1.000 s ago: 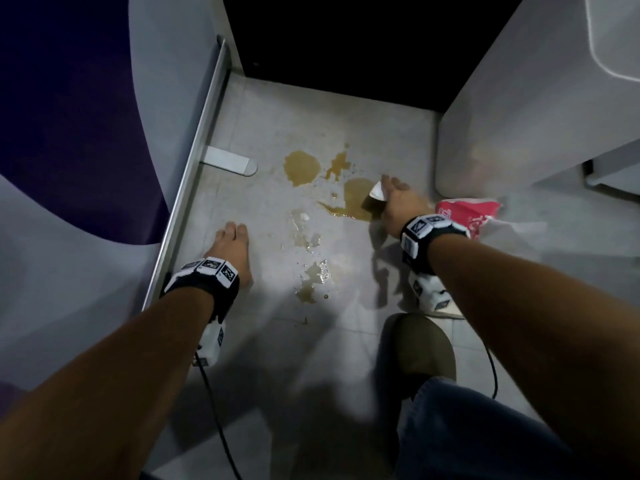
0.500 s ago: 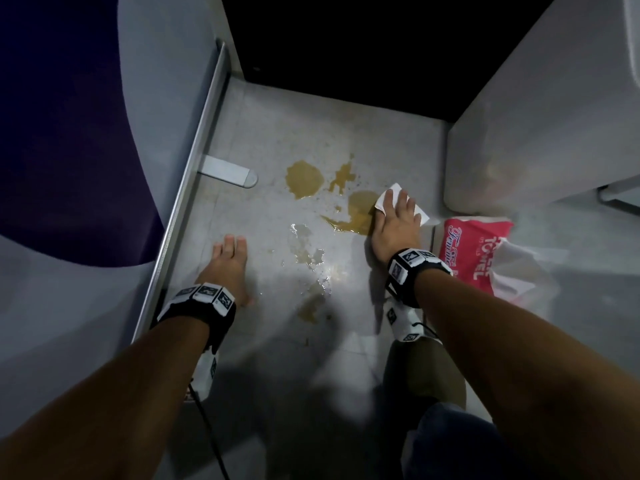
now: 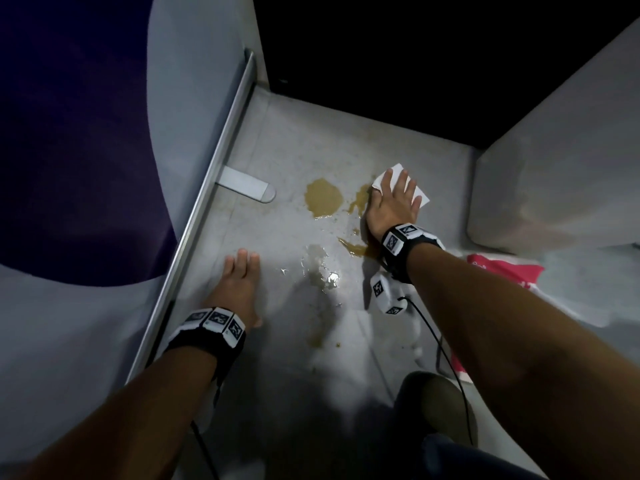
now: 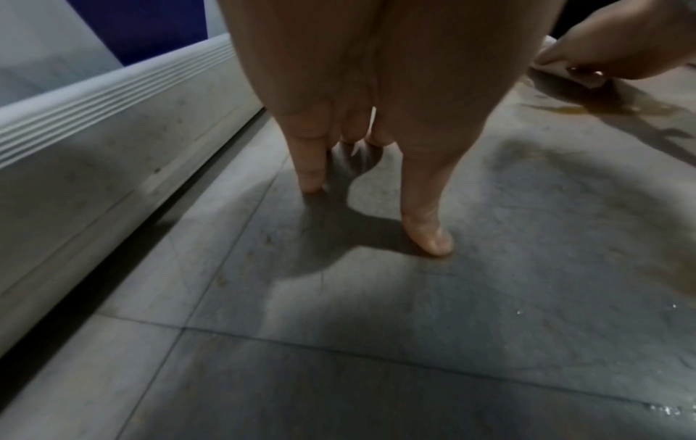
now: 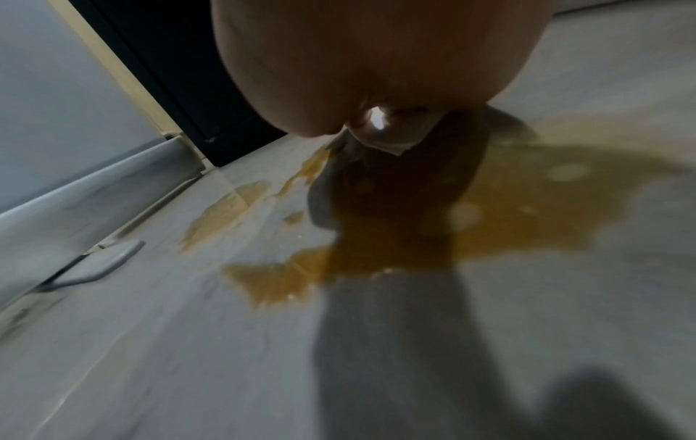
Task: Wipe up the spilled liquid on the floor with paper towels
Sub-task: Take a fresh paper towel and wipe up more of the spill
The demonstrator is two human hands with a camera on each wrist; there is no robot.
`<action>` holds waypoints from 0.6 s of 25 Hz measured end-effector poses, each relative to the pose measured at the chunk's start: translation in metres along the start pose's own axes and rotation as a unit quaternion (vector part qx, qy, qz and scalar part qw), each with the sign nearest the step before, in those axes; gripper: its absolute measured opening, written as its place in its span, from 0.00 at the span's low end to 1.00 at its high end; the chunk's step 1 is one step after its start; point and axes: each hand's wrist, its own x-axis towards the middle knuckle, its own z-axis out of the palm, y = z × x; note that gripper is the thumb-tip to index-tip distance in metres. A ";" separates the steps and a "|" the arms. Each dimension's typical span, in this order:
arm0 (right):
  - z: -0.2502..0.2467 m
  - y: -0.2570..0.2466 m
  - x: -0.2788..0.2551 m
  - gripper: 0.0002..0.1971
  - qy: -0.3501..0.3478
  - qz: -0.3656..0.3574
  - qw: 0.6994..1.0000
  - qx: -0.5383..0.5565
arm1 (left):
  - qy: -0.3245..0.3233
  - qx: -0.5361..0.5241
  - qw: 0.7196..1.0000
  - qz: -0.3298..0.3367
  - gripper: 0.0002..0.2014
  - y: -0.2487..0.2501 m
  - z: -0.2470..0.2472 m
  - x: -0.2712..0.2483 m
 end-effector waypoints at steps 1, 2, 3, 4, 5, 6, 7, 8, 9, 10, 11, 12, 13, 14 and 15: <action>0.001 -0.005 0.004 0.29 0.000 -0.007 1.000 -0.004 | -0.002 0.003 1.000 -0.002 0.62 0.000 0.000 0.000; 0.002 -0.011 0.009 0.29 -0.002 -0.015 1.000 -0.008 | -0.002 0.006 1.000 -0.001 0.62 0.000 -0.001 0.000; 0.004 -0.017 0.012 0.29 -0.006 -0.022 1.000 -0.012 | -0.001 0.008 1.000 0.001 0.62 0.000 -0.001 0.000; 0.005 -0.024 0.015 0.29 -0.010 -0.031 0.999 -0.015 | -0.001 0.009 1.000 0.002 0.61 0.000 -0.002 -0.001; 0.006 -0.030 0.016 0.29 -0.013 -0.041 0.999 -0.018 | -0.001 0.009 1.000 0.004 0.61 0.001 -0.002 -0.001; 0.008 -0.037 0.017 0.30 -0.017 -0.054 0.998 -0.021 | -0.002 0.008 1.000 0.003 0.61 0.001 -0.003 -0.001; 0.010 -0.045 0.017 0.30 -0.020 -0.069 0.997 -0.025 | -0.004 0.006 1.000 0.002 0.61 0.001 -0.003 -0.001; 0.012 -0.054 0.016 0.30 -0.023 -0.085 0.996 -0.029 | -0.004 0.004 1.000 0.003 0.61 0.002 -0.004 -0.001; 0.015 -0.063 0.015 0.30 -0.031 -0.102 0.994 -0.031 | -0.005 0.001 1.000 0.002 0.61 0.001 -0.004 -0.001; 0.017 -0.071 0.014 0.30 -0.040 -0.118 0.992 -0.033 | -0.005 -0.002 1.000 0.002 0.61 0.002 -0.004 -0.001; 0.020 -0.079 0.012 0.30 -0.050 -0.130 0.990 -0.033 | -0.005 -0.003 1.000 0.001 0.61 0.002 -0.004 -0.002; 0.023 -0.086 0.009 0.30 -0.057 -0.141 0.988 -0.036 | -0.005 -0.003 1.000 -0.001 0.61 0.002 -0.005 -0.002; 0.027 -0.090 0.006 0.30 -0.060 -0.153 0.986 -0.040 | -0.006 -0.003 1.000 -0.002 0.60 0.002 -0.005 -0.002; 0.031 -0.093 0.003 0.30 -0.062 -0.167 0.983 -0.045 | -0.006 -0.003 1.000 -0.003 0.61 0.002 -0.005 -0.002; 0.034 -0.095 0.000 0.30 -0.065 -0.183 0.980 -0.051 | -0.008 -0.003 1.000 -0.003 0.61 0.002 -0.005 -0.001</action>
